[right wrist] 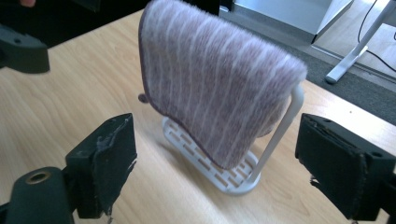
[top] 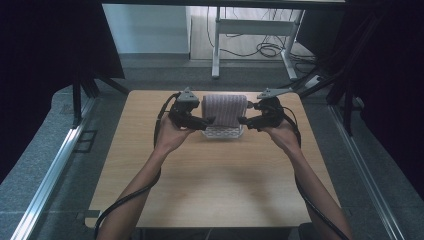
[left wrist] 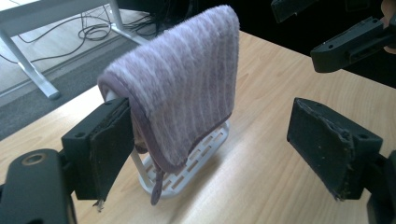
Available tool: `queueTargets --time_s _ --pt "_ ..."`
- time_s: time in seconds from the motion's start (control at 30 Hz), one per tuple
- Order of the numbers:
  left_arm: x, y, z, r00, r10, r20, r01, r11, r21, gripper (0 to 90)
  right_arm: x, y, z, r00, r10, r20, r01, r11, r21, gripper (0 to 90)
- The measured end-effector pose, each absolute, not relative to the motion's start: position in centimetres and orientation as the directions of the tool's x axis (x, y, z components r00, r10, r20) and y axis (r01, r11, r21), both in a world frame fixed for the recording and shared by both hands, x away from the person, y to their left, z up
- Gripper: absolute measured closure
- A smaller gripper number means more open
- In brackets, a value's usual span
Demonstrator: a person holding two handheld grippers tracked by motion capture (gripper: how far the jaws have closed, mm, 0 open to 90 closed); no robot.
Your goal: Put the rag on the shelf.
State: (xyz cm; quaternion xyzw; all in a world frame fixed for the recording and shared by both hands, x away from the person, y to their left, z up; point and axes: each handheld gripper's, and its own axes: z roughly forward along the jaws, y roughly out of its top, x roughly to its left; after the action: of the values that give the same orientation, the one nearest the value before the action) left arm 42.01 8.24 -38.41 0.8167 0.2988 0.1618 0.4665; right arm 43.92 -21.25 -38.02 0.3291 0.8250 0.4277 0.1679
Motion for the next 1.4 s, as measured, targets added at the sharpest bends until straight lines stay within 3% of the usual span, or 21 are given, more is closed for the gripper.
queueTargets --time_s 0.5,1.4 --pt "38.5 9.2 -40.8 0.779 0.626 -0.033 0.342 -0.381 0.859 13.3 39.8 -21.6 -40.9 -0.761 0.649 0.008 0.383 0.440 0.812 10.4" --pt "33.3 10.2 -50.3 0.775 0.630 -0.048 0.393 -0.421 0.817 13.3 35.8 -21.0 -49.9 -0.785 0.618 0.040 0.437 0.507 0.743 6.8"
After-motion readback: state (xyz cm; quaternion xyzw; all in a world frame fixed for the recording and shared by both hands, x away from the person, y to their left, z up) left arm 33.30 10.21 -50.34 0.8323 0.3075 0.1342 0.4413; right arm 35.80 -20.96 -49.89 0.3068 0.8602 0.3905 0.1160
